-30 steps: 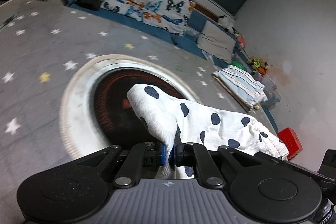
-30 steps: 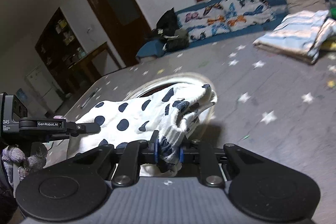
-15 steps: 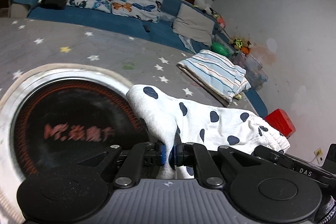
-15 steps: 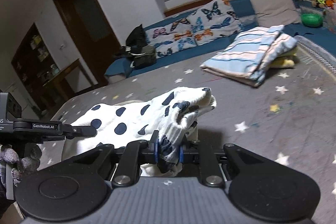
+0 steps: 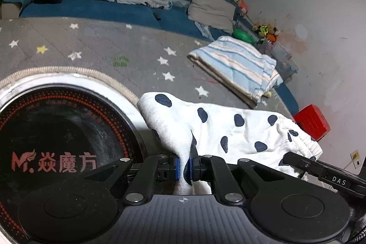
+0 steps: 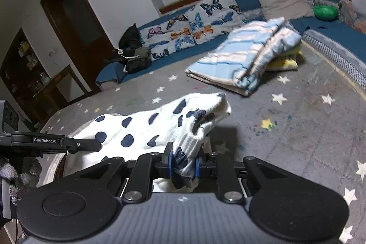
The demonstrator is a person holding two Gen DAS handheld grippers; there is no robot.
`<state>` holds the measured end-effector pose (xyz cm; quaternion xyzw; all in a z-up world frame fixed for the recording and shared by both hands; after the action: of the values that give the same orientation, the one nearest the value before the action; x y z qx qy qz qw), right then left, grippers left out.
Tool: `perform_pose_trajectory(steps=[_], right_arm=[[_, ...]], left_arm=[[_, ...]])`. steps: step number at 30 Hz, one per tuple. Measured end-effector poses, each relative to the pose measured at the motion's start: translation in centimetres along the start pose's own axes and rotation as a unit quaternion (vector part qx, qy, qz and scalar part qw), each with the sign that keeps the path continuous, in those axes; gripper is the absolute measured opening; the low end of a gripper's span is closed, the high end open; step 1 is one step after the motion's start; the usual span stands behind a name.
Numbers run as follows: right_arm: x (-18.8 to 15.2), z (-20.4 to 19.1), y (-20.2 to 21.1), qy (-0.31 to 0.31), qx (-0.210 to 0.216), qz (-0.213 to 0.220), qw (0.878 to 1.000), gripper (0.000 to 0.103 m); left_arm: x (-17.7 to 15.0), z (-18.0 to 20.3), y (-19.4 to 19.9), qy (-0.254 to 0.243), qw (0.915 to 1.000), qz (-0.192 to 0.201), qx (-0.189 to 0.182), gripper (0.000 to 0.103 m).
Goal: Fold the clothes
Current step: 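Lower the folded pants onto the table and open both grippers, then press the folded pants flat with the open right gripper while the left gripper withdraws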
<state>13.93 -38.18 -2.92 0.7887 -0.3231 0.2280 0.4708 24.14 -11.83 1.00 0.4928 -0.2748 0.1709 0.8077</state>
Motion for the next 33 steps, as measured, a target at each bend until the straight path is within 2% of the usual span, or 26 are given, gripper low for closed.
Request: perform_pose_trajectory(steps=[3,6,8,9,12,14,17,19,20,21,23,26,29,31,33], right_arm=[[-0.3,1.0,-0.7,-0.007,-0.006,-0.01,1.0,0.018],[-1.0,1.8,-1.2,-0.012,-0.013,-0.019,1.0,0.027],[-1.3,2.1,-1.1,-0.016,-0.014,-0.02,1.0,0.036],[-1.3,2.2,-0.9,-0.017,-0.017,-0.017,1.0,0.042],[-1.3,2.7,-0.1,-0.022,-0.028,-0.006,0.999,0.045],[-1.2,2.7,0.7,-0.022,-0.037,0.004,0.999,0.045],[-1.2,1.7,1.7,0.008,-0.051,0.023,0.998,0.056],[-1.2,0.7,2.5,0.037,-0.063,0.038,0.997,0.069],[-1.3,0.1,2.9,0.052,-0.068,0.046,0.995,0.073],[-1.4,-0.4,3.1,0.066,-0.073,0.052,0.994,0.078],[-1.6,-1.5,3.3,0.093,-0.081,0.062,0.99,0.078],[-2.1,-3.2,3.3,0.13,-0.067,0.062,0.987,0.078],[-2.4,-4.1,2.6,0.151,-0.054,0.047,0.986,0.078],[-2.2,-4.1,2.1,0.154,-0.048,0.04,0.986,0.077],[-1.8,-4.1,1.4,0.154,-0.044,0.032,0.987,0.076]], left_arm=[[-0.5,-0.2,-0.8,0.0,0.9999,-0.01,0.007,0.012],[-1.0,-0.6,-1.2,0.003,0.9998,-0.016,0.015,0.016],[-1.2,-0.8,-1.2,0.003,0.9995,-0.02,0.025,0.031],[-1.3,-0.9,-1.1,0.002,0.9992,-0.02,0.034,0.047],[-1.4,-1.2,-0.6,0.0,0.9988,-0.015,0.046,0.054],[-1.3,-1.4,-0.1,0.002,0.9985,-0.01,0.054,0.063],[-1.0,-1.0,0.8,-0.007,0.9979,0.005,0.065,0.073],[-0.9,-0.5,1.3,-0.013,0.9976,0.012,0.067,0.086],[-0.8,-0.2,1.5,-0.016,0.9977,0.015,0.065,0.087],[-0.8,0.2,1.6,-0.021,0.9978,0.018,0.06,0.087],[-1.0,1.2,2.0,-0.033,0.998,0.026,0.047,0.087],[-1.7,2.6,2.6,-0.068,0.9967,0.042,0.018,0.084],[-3.1,4.2,2.9,-0.119,0.9917,0.046,-0.012,0.062],[-4.1,5.4,3.0,-0.155,0.9863,0.048,-0.032,0.037],[-5.0,6.5,2.9,-0.195,0.9785,0.051,-0.046,0.026]])
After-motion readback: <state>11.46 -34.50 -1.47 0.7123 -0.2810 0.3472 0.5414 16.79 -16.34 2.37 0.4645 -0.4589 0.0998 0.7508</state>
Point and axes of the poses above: each gripper's, at about its wrist camera, not at the fingertips, and y roughly against the way its jaws point, z to its right, x to its top, the point moved 2 cm from there along -y, roughly the way its jaws point, and after that the axes turned 5 degrees about -y, right-handed, at the moved point
